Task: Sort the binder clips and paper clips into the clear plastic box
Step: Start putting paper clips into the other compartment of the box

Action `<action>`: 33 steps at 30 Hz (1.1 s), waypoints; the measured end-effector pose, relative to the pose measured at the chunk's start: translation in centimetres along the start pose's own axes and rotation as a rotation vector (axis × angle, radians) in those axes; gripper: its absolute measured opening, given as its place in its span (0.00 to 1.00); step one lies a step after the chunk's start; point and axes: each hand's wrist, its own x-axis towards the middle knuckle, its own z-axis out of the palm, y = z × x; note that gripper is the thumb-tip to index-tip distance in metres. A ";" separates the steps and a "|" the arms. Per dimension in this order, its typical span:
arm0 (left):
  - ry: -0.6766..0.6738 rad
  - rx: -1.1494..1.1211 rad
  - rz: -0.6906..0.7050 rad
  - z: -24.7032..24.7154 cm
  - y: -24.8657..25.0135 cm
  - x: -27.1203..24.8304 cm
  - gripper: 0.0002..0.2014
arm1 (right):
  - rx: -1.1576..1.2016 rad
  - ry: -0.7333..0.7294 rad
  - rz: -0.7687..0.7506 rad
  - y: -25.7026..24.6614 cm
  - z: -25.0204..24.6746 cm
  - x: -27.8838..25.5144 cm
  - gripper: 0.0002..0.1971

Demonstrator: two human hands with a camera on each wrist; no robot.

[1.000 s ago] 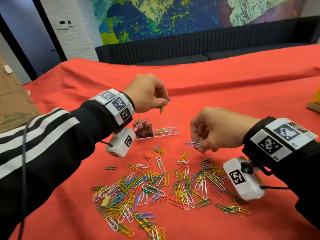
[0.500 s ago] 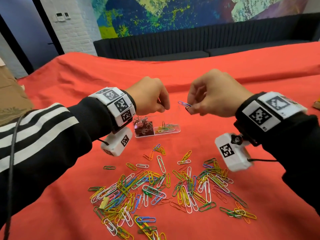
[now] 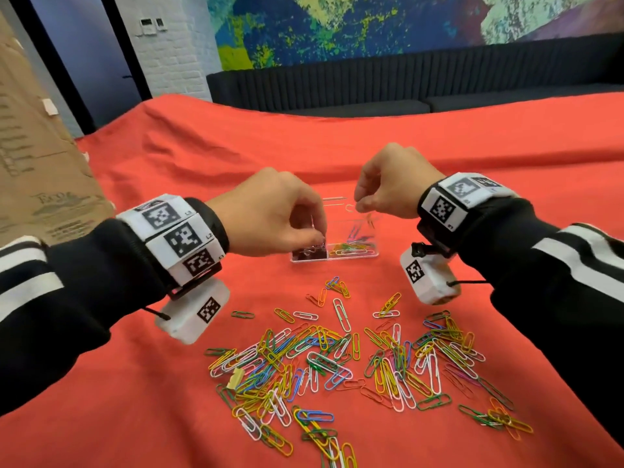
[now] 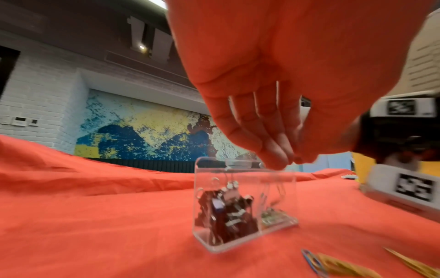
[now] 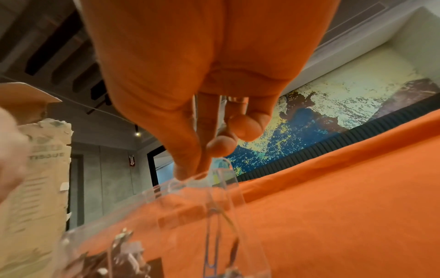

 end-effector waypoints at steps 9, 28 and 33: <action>-0.464 0.209 0.044 3.4 1.8 -1.5 0.29 | 0.126 0.085 -0.055 2.1 -2.1 -4.9 0.04; -0.420 0.129 0.000 4.9 1.4 -1.0 0.05 | -0.014 -0.532 0.036 2.3 -0.6 -10.1 0.05; -0.350 0.074 -0.006 3.7 0.6 -1.9 0.06 | -0.107 -0.465 0.055 3.1 -0.8 -10.1 0.06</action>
